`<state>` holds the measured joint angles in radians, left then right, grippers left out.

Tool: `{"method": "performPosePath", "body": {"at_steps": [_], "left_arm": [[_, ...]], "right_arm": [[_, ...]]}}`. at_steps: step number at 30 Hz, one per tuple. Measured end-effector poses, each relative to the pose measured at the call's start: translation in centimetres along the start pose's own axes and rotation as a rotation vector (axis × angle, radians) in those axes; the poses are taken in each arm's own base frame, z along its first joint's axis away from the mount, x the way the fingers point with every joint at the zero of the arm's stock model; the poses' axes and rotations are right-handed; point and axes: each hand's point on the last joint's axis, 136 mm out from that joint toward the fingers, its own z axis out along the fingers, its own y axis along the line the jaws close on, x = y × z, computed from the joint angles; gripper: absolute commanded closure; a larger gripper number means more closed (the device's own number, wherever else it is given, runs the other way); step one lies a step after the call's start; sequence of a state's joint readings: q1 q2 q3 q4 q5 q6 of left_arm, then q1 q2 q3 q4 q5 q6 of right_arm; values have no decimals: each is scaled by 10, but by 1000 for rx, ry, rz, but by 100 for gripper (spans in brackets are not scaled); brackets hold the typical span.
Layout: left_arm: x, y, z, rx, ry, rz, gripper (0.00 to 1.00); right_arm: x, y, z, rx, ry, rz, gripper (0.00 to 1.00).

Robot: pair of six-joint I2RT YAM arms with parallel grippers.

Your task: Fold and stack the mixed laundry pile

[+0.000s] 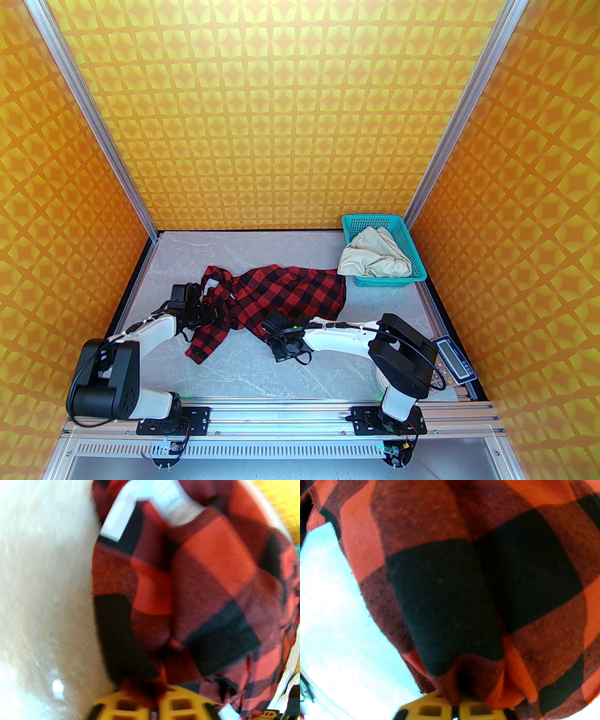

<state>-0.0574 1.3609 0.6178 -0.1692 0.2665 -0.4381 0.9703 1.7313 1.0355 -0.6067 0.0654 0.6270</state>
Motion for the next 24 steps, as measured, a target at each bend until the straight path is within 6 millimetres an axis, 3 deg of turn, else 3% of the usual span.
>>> {"method": "performPosePath", "body": {"at_steps": [4,9,13,16,20,24], "left_arm": [[-34,-28,-42,77,-171,71,100],[-70,-62,-110,145,-372,171,100],[-98,-96,-188,194,-554,270,100],[-113,-124,-259,228,-709,363,100],[-121,-155,-349,253,-881,474,100],[-119,-178,-424,264,-1018,558,100]], "right_arm": [[-27,-16,-40,18,-97,17,100],[-75,-22,-123,-9,-320,22,100],[-94,-29,-193,-4,-484,5,100],[-98,-41,-243,16,-593,0,100],[-98,-58,-316,31,-736,-2,100],[-94,-68,-378,10,-852,-14,100]]}}
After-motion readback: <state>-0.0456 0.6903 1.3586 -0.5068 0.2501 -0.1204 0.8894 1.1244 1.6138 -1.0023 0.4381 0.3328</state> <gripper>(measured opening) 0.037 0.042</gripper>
